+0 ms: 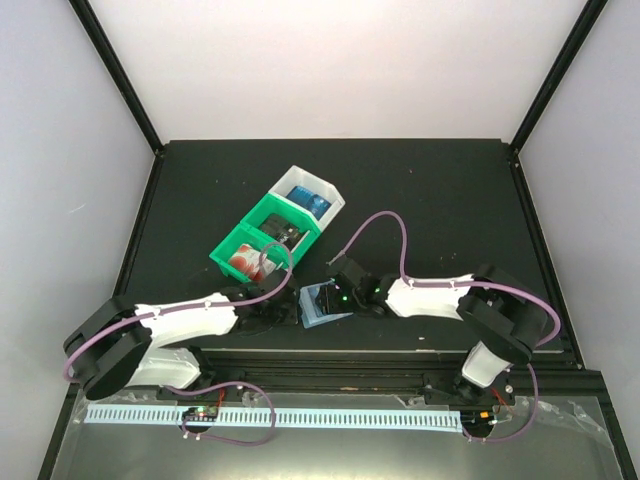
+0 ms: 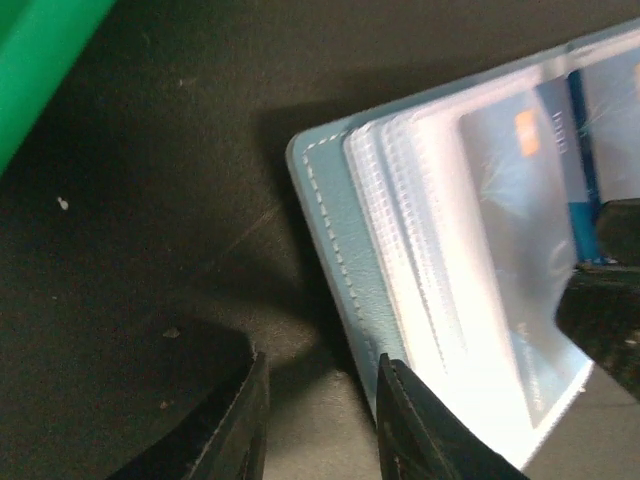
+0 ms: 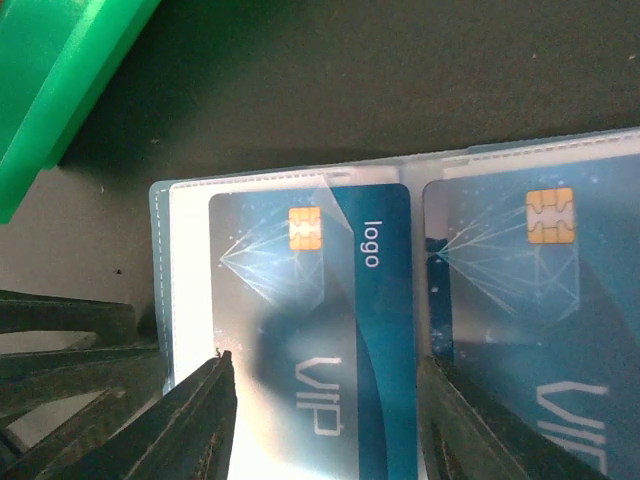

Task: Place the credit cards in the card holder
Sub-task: Insert the credit card into the card holder.

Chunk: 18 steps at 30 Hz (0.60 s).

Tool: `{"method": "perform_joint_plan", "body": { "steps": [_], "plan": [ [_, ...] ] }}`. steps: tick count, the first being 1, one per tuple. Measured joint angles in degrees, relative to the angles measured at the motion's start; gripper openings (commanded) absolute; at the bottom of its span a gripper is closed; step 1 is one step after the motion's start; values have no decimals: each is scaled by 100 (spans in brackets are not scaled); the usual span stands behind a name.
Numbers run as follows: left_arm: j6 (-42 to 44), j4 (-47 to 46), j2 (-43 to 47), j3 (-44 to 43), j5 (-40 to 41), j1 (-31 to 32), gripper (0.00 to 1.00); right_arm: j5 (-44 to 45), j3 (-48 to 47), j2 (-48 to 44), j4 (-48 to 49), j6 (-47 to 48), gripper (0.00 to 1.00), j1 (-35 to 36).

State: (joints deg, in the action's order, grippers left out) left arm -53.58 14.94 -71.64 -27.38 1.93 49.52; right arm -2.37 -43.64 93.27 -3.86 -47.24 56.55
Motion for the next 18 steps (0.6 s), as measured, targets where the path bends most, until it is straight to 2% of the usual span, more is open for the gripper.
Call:
{"method": "perform_joint_plan", "body": {
  "steps": [11,15,18],
  "plan": [
    [120,-254,-302,-48,-192,-2,27,-691,74,33,339,219,49,0],
    [153,-186,-249,-50,-149,-2,28,-586,140,-63,295,216,50,0],
    [197,-55,33,-48,-59,-2,34,-201,219,-496,44,221,55,0]
  ]
}}
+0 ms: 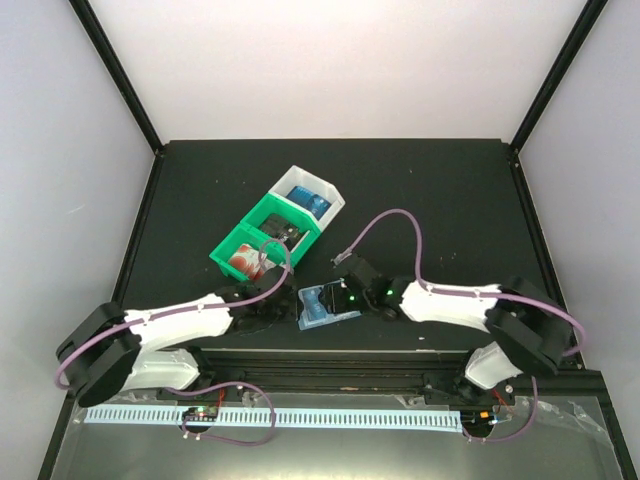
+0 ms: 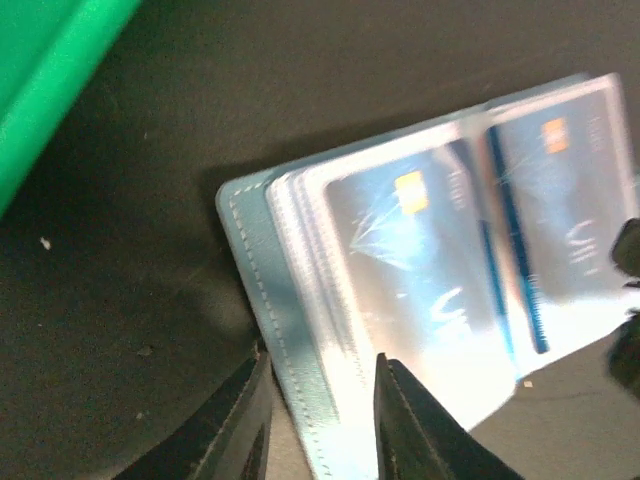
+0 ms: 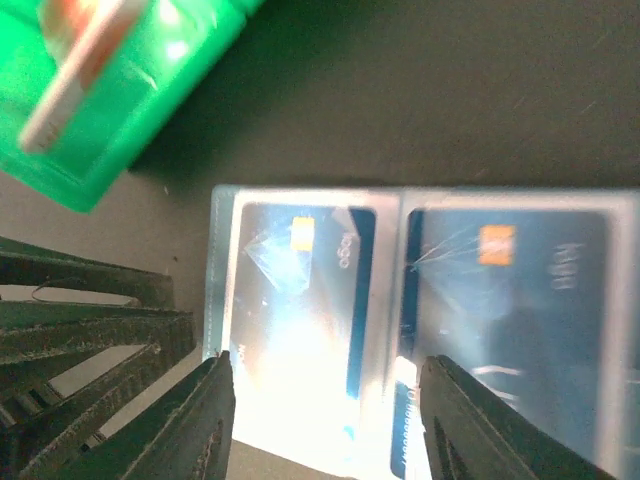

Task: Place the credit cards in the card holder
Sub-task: Insert the credit card into the card holder, then close the card holder at the center of the board.

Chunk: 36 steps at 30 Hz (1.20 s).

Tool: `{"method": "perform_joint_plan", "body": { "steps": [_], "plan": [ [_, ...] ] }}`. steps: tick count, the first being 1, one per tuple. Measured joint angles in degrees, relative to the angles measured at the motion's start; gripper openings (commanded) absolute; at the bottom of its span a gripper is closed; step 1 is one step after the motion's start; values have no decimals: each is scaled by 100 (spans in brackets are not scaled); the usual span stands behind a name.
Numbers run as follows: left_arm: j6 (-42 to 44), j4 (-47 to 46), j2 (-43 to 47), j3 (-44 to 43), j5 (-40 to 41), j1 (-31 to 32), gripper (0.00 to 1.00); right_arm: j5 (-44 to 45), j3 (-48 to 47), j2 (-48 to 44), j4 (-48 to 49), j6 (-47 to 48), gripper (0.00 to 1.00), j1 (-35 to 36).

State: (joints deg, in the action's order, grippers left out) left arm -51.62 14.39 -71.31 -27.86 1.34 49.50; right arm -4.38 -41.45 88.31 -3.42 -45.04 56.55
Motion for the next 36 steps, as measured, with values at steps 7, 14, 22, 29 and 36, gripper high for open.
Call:
{"method": "perform_joint_plan", "body": {
  "steps": [7,14,22,29,36],
  "plan": [
    [-7,31,824,33,225,0,67,1523,-94,-984,-872,4,64,-13],
    [-313,-74,804,153,85,-85,75,2098,-201,-629,-1685,28,63,-101],
    [-927,-632,474,568,-428,-188,76,1552,-219,-221,-1799,282,63,-197],
    [-1480,-1165,411,708,-684,-192,76,901,-101,-48,-1458,181,61,-247],
    [-1755,-1788,208,820,-979,-225,74,616,116,-59,-1091,20,59,-315]
  ]
}}
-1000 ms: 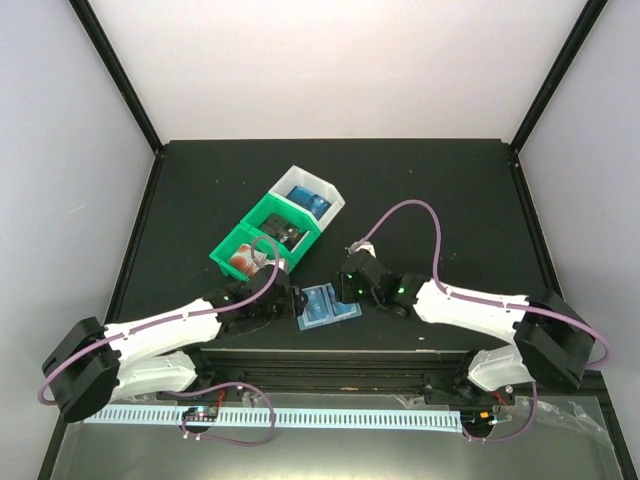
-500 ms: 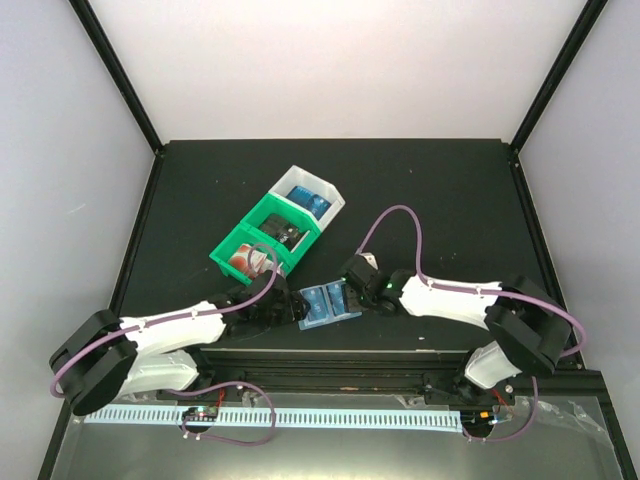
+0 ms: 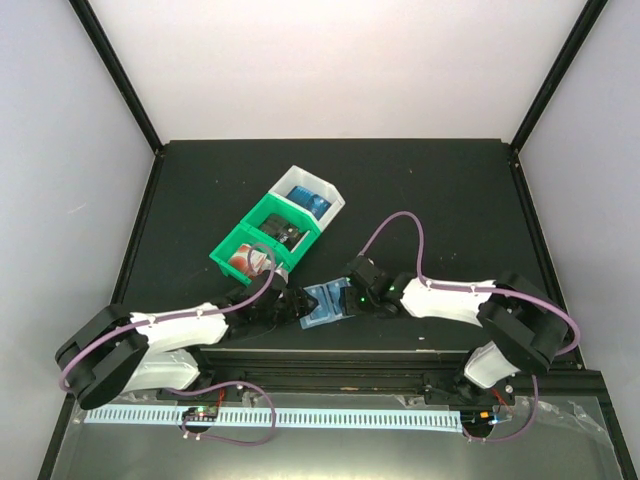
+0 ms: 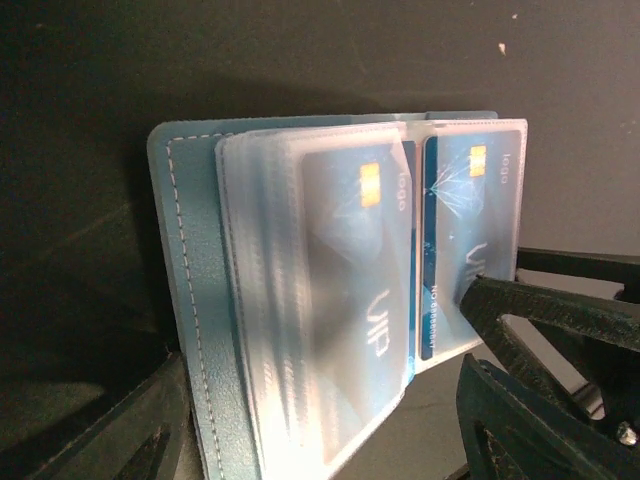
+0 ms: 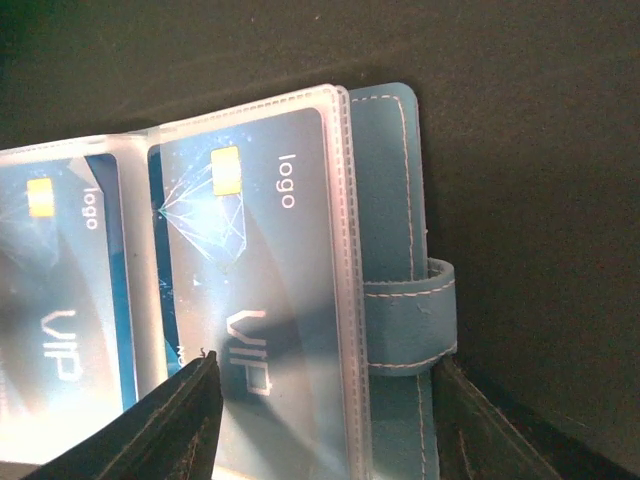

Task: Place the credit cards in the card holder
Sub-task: Close the card holder at the center of the board.

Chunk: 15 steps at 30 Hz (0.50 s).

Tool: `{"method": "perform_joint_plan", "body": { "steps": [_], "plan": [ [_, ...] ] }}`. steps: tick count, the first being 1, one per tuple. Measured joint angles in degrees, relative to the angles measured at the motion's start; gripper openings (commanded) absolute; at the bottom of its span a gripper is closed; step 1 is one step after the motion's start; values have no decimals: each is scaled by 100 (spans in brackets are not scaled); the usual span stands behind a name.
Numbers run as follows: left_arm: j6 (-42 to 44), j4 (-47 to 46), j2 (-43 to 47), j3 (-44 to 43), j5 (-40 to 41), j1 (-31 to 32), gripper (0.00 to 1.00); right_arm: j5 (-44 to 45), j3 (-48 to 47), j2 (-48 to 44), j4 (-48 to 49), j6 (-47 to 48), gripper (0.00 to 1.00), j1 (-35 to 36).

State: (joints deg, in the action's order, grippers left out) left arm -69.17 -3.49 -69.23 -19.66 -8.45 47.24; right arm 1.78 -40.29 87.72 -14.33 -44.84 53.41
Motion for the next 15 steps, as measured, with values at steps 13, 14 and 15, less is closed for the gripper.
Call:
{"method": "perform_joint_plan", "body": {
  "steps": [13,14,15],
  "plan": [
    [859,-870,450,74,-378,-66,71,-535,133,20,562,-68,58,-72],
    [920,-927,476,57,-402,-66,71,-586,136,31,599,-68,58,-72],
    [988,-1005,483,42,-444,-68,71,-629,136,42,627,-70,58,-72]
  ]
}}
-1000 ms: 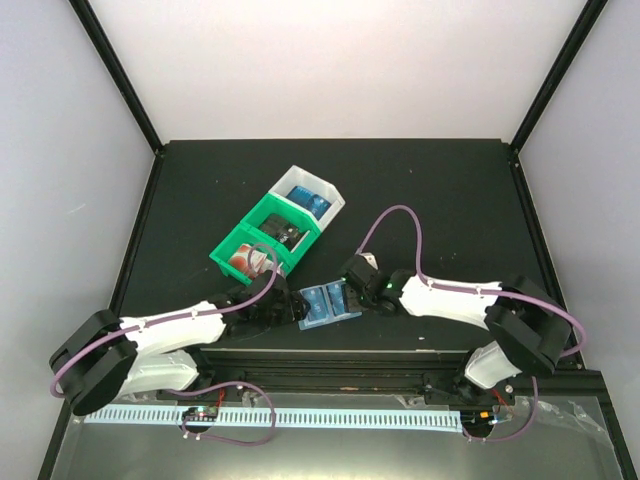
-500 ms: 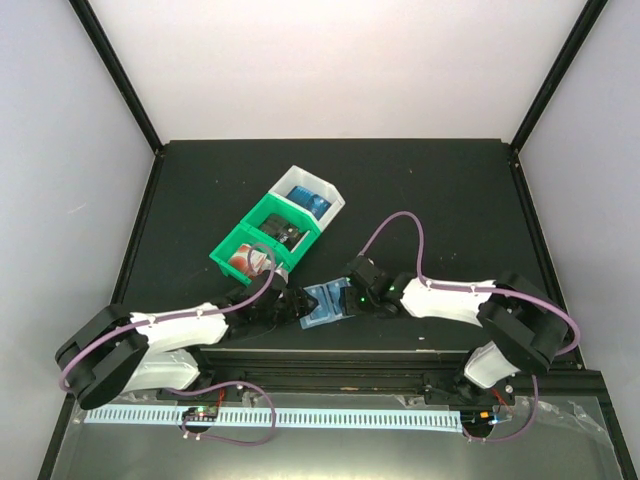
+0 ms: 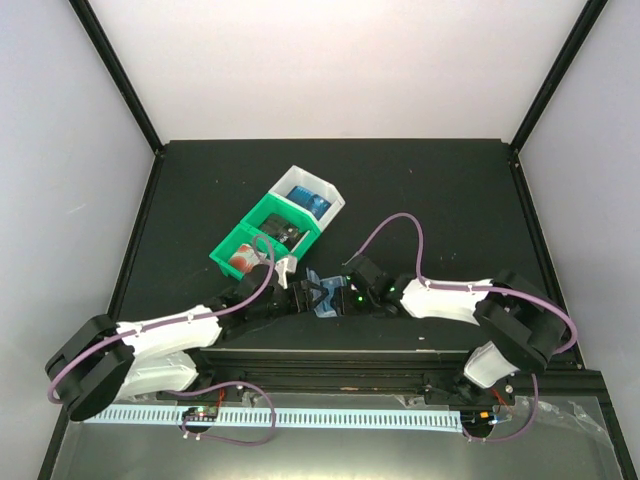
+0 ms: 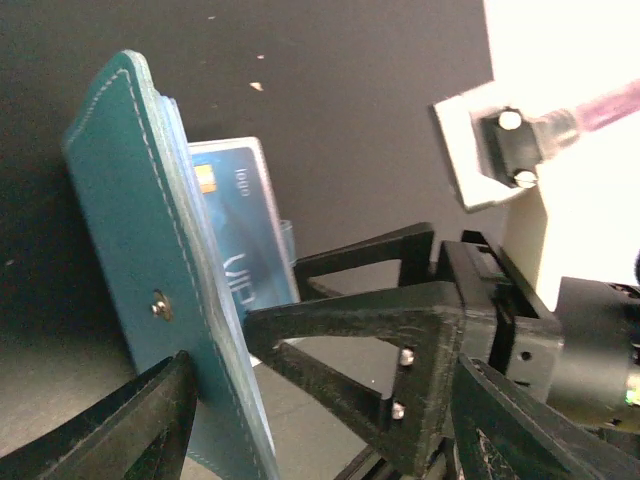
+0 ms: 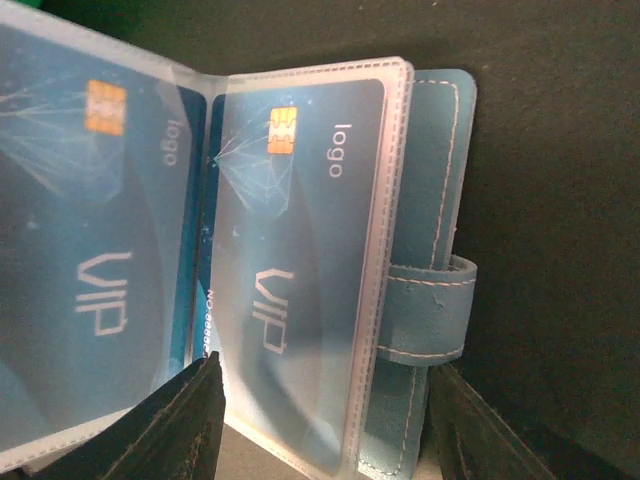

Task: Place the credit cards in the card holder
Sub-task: Close the card holder at the center of the board.

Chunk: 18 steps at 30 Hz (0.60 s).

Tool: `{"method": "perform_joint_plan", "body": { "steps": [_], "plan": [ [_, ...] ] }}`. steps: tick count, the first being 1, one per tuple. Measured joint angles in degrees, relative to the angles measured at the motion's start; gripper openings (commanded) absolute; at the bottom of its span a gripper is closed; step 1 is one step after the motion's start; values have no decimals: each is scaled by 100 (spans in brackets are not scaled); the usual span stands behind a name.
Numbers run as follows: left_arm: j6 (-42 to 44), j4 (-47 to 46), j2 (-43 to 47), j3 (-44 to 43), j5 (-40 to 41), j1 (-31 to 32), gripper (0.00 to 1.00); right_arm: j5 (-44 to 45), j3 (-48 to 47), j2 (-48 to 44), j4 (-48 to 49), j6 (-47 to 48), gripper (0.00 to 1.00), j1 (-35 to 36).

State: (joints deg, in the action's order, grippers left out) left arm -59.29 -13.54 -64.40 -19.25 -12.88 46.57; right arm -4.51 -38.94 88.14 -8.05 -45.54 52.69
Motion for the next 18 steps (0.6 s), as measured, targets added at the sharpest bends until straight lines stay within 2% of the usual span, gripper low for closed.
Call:
{"method": "perform_joint_plan", "body": {
  "steps": [6,12,18],
  "plan": [
    [354,-291,-179,-63,-372,0,70,-146,57,4,173,-4,58,0],
    [643,-472,-577,-234,-610,0,61,-120,225,-116,343,-59,58,4],
    [857,-544,-1088,-470,-822,2,51,389,629,-874,157,-151,60,22]
  ]
}}
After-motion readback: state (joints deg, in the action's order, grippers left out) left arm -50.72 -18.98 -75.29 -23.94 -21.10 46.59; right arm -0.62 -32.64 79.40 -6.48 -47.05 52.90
